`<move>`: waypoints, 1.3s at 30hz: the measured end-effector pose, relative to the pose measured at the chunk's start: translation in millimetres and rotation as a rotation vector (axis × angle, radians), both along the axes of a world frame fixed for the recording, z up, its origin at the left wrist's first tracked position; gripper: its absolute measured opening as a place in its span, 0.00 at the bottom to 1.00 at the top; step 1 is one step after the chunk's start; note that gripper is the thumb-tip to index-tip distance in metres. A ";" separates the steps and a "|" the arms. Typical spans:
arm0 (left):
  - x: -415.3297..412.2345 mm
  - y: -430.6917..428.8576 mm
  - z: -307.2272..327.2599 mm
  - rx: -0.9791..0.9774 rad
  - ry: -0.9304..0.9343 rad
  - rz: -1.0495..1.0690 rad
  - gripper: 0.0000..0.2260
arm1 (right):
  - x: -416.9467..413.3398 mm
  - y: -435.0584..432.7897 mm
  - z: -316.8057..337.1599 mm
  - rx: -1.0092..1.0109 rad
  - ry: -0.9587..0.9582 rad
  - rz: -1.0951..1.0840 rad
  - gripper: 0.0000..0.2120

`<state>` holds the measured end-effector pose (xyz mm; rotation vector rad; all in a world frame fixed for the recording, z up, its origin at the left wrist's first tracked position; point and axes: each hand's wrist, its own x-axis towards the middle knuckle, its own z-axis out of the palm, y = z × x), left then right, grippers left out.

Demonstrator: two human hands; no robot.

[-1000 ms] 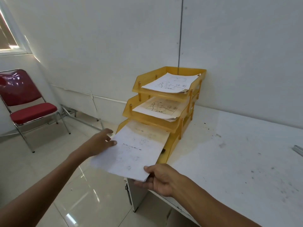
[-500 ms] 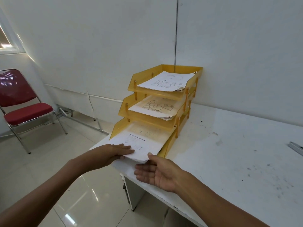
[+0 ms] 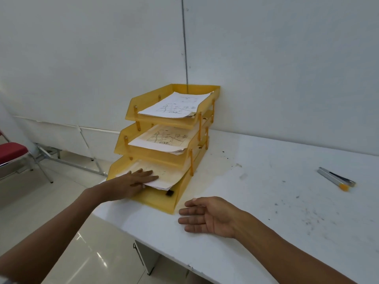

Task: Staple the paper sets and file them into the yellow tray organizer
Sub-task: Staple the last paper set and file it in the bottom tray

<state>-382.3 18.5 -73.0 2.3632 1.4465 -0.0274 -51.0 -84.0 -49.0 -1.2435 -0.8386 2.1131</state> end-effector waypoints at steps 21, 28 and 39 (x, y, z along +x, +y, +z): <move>37.2 -26.8 7.3 0.030 0.085 0.119 0.23 | -4.1 -4.2 -2.3 0.279 -0.214 0.009 0.11; 80.1 -73.3 60.4 0.367 -0.397 0.057 0.15 | 53.1 3.4 4.9 0.583 -0.456 -0.108 0.10; 314.3 -54.9 66.2 0.125 -0.713 -0.136 0.04 | 277.3 -11.1 11.0 0.602 -0.898 -0.522 0.12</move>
